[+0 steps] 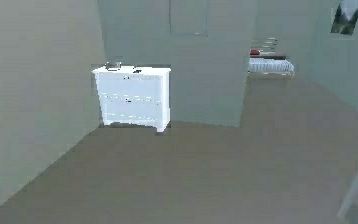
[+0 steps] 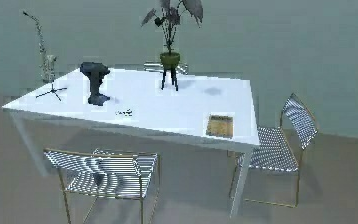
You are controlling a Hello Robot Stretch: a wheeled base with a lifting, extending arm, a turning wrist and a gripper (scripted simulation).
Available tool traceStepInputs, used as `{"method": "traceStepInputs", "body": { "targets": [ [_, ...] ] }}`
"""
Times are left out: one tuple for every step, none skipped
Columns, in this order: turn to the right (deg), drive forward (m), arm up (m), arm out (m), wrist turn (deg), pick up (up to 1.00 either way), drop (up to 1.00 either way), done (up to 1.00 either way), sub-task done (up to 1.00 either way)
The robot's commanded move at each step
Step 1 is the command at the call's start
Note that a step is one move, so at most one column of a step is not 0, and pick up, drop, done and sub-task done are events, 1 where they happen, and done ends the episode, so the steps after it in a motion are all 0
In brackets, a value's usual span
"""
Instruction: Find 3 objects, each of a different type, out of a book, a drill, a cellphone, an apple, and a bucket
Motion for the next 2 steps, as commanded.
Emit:
{"method": "traceStepInputs", "body": {
  "targets": [
    [0.0,1.0,0.0,0.0,0.0,0.0,0.0,0.0,0.0],
    [0.0,0.8,0.0,0.0,0.0,0.0,0.0,0.0,0.0]
  ]
}}
